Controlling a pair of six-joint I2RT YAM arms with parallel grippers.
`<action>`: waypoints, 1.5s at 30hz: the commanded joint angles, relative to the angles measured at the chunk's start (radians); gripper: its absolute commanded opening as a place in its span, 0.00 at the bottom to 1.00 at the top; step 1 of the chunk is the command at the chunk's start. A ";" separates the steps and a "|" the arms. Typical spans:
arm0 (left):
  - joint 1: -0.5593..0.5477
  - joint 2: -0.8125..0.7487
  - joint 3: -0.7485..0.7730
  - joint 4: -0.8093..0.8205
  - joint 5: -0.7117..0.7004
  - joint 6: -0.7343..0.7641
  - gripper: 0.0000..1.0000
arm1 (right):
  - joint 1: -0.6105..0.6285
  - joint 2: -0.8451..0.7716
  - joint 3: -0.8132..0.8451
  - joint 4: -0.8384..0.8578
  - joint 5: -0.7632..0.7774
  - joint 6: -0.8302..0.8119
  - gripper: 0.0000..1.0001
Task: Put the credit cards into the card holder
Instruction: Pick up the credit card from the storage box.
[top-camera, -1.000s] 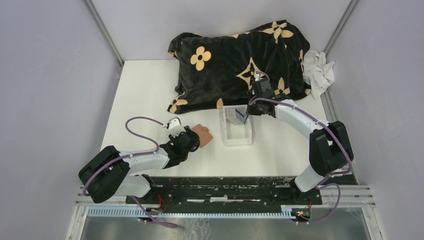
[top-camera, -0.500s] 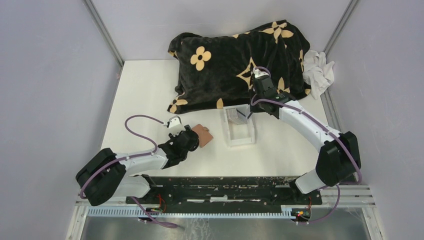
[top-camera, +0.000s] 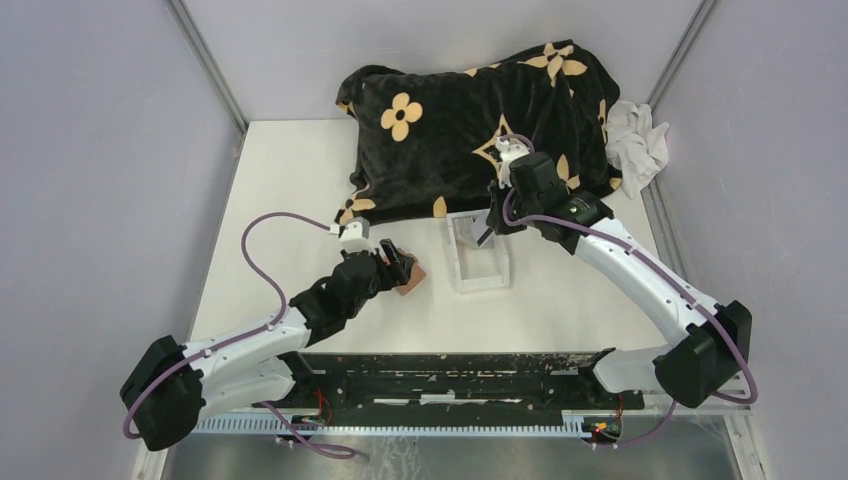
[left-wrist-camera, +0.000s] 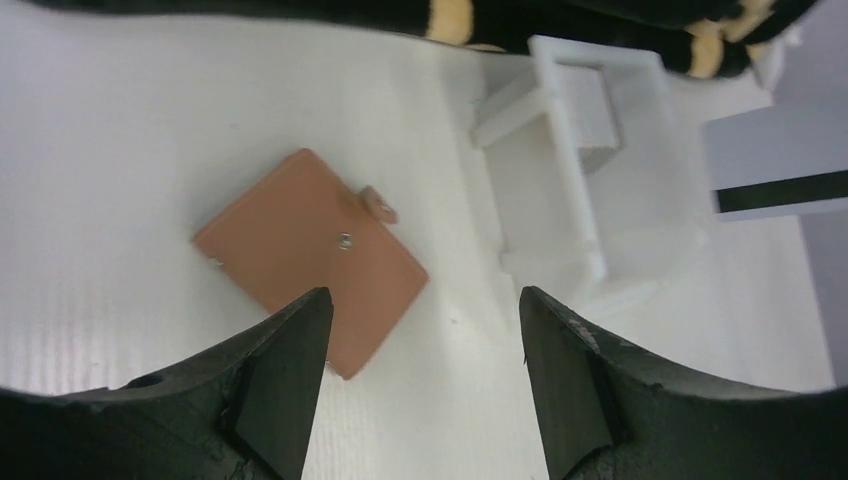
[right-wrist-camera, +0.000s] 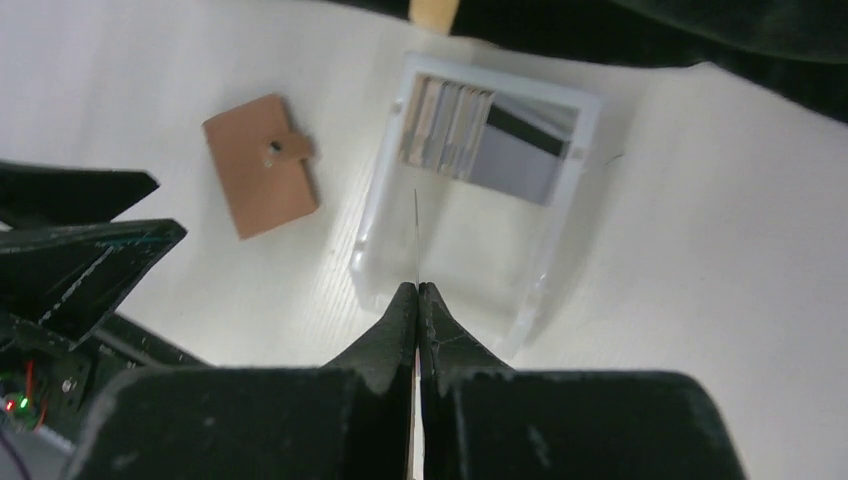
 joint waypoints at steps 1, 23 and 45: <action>0.006 -0.071 -0.014 0.114 0.217 0.151 0.76 | 0.032 -0.088 -0.067 0.018 -0.188 0.003 0.01; 0.001 -0.197 -0.150 0.368 0.721 0.232 0.75 | 0.108 -0.284 -0.379 0.230 -0.578 0.189 0.01; -0.002 -0.073 -0.145 0.464 0.819 0.245 0.67 | 0.127 -0.150 -0.393 0.374 -0.716 0.237 0.01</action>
